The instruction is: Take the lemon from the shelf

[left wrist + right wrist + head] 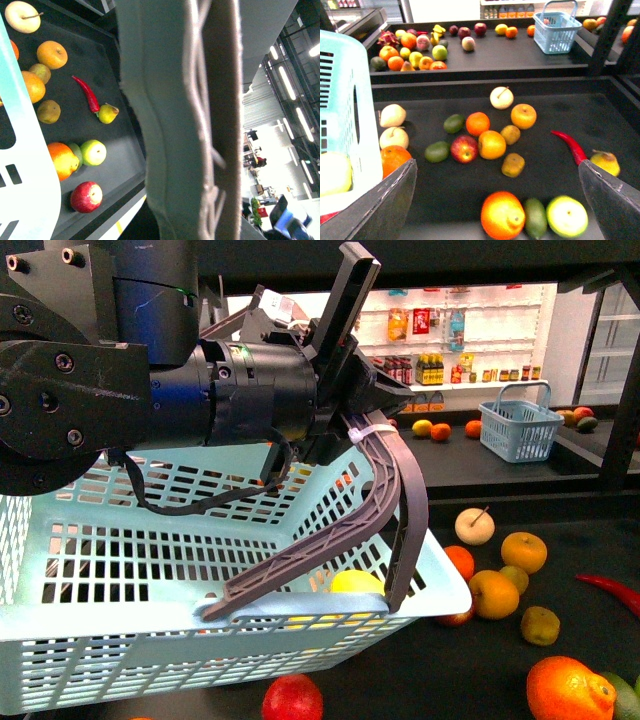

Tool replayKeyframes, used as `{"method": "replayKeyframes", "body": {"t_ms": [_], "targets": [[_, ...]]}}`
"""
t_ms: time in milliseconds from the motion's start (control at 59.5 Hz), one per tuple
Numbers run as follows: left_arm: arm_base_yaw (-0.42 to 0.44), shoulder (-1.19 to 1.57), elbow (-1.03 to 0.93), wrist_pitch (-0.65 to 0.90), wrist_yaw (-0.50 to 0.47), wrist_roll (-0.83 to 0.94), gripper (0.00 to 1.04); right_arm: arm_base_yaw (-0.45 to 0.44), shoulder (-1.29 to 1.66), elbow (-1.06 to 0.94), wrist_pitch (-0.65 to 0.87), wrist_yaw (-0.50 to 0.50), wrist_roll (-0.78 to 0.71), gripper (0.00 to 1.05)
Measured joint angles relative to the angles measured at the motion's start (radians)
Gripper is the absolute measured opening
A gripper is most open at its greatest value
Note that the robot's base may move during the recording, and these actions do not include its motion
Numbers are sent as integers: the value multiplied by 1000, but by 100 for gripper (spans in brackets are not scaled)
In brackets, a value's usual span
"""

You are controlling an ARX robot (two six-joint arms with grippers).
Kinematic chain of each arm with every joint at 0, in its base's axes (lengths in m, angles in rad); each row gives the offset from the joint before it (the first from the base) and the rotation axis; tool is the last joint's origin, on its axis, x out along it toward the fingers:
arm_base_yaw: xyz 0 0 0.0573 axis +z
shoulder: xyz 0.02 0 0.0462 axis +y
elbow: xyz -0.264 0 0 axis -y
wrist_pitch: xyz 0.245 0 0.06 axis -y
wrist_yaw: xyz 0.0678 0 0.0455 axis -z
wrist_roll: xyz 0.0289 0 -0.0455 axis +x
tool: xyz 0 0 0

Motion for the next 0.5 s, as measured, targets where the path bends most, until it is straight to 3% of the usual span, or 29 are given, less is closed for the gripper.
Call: {"method": "replayKeyframes", "body": {"t_ms": [67, 202, 302, 370, 454, 504], "targets": [[0, 0, 0, 0, 0, 0, 7, -37, -201, -93, -103, -71, -1, 78], [0, 0, 0, 0, 2, 0, 7, -49, -571, -192, -389, -77, -2, 57], [0, 0, 0, 0, 0, 0, 7, -19, -857, -220, -589, -48, -3, 38], [0, 0, 0, 0, 0, 0, 7, 1, -918, -220, -610, -24, -3, 28], [-2, 0, 0, 0, 2, 3, 7, 87, -956, -226, -637, 87, -3, 14], [-2, 0, 0, 0, 1, -1, 7, 123, -1017, -228, -718, 94, -4, 5]]}}
